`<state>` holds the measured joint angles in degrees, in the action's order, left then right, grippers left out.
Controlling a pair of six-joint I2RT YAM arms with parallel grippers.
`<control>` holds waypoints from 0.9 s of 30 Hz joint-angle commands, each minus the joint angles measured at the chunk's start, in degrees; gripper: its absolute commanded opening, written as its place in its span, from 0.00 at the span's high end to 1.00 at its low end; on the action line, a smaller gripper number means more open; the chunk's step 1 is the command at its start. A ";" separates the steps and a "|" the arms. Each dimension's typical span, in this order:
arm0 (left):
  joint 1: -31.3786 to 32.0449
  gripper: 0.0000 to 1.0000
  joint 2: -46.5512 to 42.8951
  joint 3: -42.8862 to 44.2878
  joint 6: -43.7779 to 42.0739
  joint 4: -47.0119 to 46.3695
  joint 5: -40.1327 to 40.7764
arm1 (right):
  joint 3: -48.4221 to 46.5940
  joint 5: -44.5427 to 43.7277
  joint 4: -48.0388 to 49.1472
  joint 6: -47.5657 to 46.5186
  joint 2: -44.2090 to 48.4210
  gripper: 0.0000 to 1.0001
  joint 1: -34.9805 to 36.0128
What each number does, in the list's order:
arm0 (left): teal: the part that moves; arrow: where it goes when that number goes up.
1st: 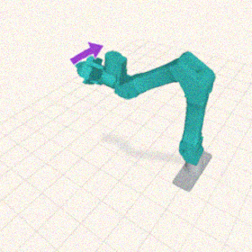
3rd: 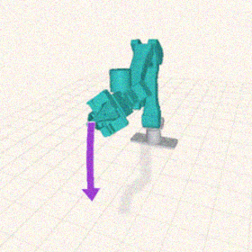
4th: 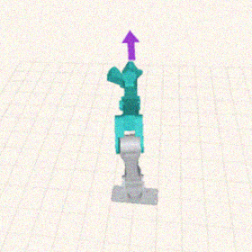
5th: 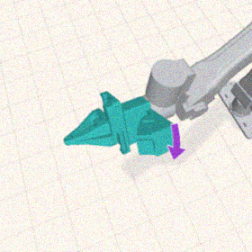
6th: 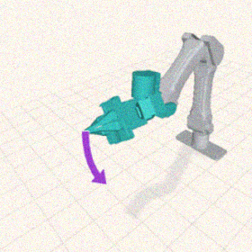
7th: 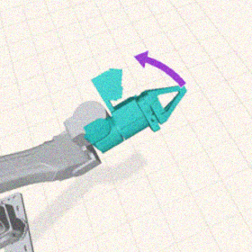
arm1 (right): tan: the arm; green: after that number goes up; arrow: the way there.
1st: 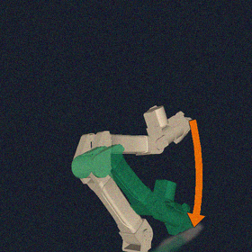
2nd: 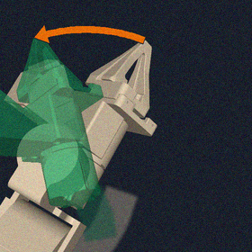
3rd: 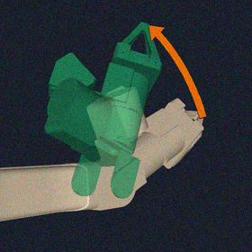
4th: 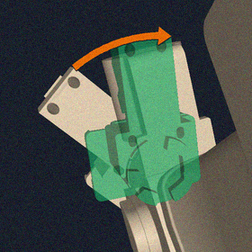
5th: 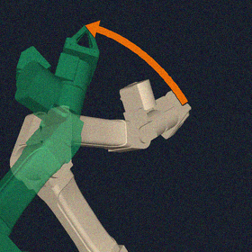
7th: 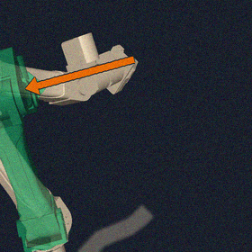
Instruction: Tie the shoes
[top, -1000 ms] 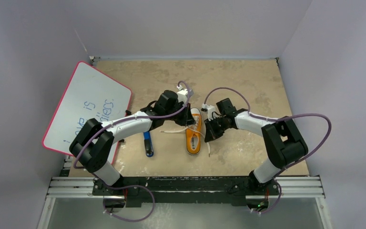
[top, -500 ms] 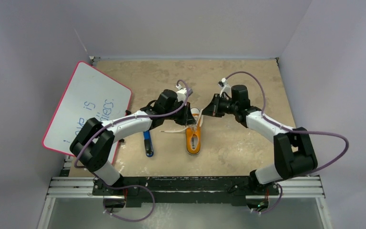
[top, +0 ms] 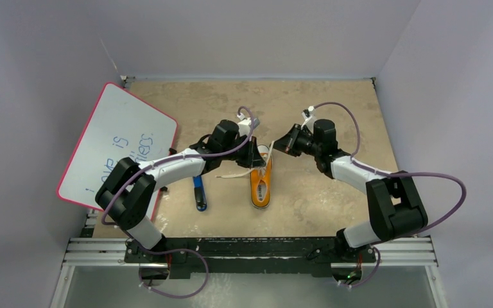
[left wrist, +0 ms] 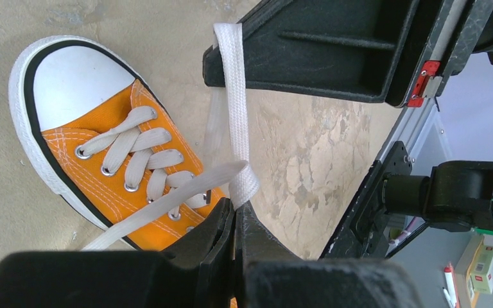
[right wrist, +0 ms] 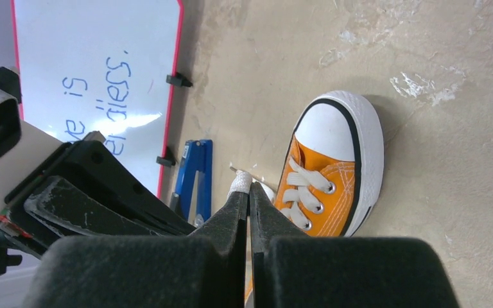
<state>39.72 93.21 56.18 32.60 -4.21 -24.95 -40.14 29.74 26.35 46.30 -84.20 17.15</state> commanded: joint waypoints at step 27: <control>-1.25 1.00 1.30 1.77 1.08 -4.27 -2.82 | 2.02 9.96 -0.68 5.85 -3.95 1.00 2.49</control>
<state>39.00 94.13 56.14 33.45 -5.32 -26.11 -36.80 36.01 29.43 53.32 -87.81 19.25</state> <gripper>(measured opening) 0.010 0.005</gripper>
